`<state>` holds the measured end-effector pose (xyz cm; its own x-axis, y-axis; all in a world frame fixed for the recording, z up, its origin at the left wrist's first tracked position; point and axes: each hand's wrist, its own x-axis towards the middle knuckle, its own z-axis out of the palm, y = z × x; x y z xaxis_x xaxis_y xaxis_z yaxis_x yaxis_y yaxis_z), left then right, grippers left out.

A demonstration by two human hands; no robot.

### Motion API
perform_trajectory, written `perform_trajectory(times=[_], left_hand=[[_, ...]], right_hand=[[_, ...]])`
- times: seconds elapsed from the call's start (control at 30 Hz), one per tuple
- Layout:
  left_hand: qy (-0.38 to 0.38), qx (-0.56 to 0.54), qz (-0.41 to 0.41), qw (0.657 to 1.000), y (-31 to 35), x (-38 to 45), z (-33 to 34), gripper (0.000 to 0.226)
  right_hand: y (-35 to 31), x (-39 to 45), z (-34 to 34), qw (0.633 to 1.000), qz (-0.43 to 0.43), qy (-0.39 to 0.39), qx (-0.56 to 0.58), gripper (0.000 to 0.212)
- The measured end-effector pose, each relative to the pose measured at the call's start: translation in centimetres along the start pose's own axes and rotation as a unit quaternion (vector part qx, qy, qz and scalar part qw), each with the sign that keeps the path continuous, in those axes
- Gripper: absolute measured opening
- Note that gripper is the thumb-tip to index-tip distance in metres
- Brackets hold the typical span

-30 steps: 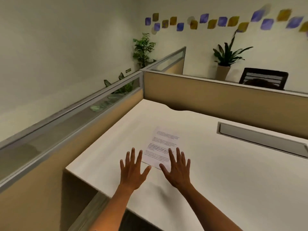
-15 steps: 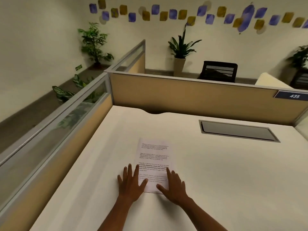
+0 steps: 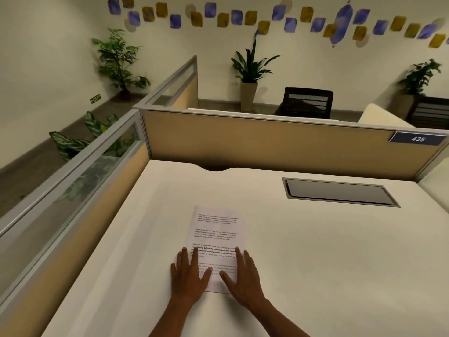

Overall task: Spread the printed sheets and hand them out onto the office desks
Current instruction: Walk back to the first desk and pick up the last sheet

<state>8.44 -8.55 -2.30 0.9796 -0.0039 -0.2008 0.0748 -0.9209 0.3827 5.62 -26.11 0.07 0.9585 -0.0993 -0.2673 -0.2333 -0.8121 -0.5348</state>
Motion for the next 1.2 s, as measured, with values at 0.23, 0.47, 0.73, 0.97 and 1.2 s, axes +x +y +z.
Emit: perform_trajectory(times=[0.23, 0.47, 0.73, 0.97, 1.2], left_hand=[[0.023, 0.013, 0.008, 1.000, -0.6, 0.7, 1.3, 0.085], [0.018, 0.002, -0.006, 1.000, 0.3, 0.6, 0.5, 0.094], [0.002, 0.000, -0.008, 1.000, 1.1, 0.3, 0.4, 0.110], [0.015, -0.106, -0.025, 0.994, 1.5, 0.1, -0.2, 0.085], [0.020, -0.156, -0.041, 0.987, 2.2, -0.4, 0.1, 0.081]], right_hand=[[-0.4, 0.5, -0.4, 0.999, 0.044, -0.006, -0.017, 0.127], [-0.2, 1.0, -1.9, 0.997, 0.023, -0.070, 0.006, 0.129], [-0.9, 1.2, -4.1, 0.964, -0.029, -0.123, 0.236, 0.086], [-2.3, 1.1, -4.8, 0.859, 0.068, -0.027, 0.507, 0.096], [-1.0, 1.7, -6.6, 0.905, 0.098, 0.061, 0.409, 0.058]])
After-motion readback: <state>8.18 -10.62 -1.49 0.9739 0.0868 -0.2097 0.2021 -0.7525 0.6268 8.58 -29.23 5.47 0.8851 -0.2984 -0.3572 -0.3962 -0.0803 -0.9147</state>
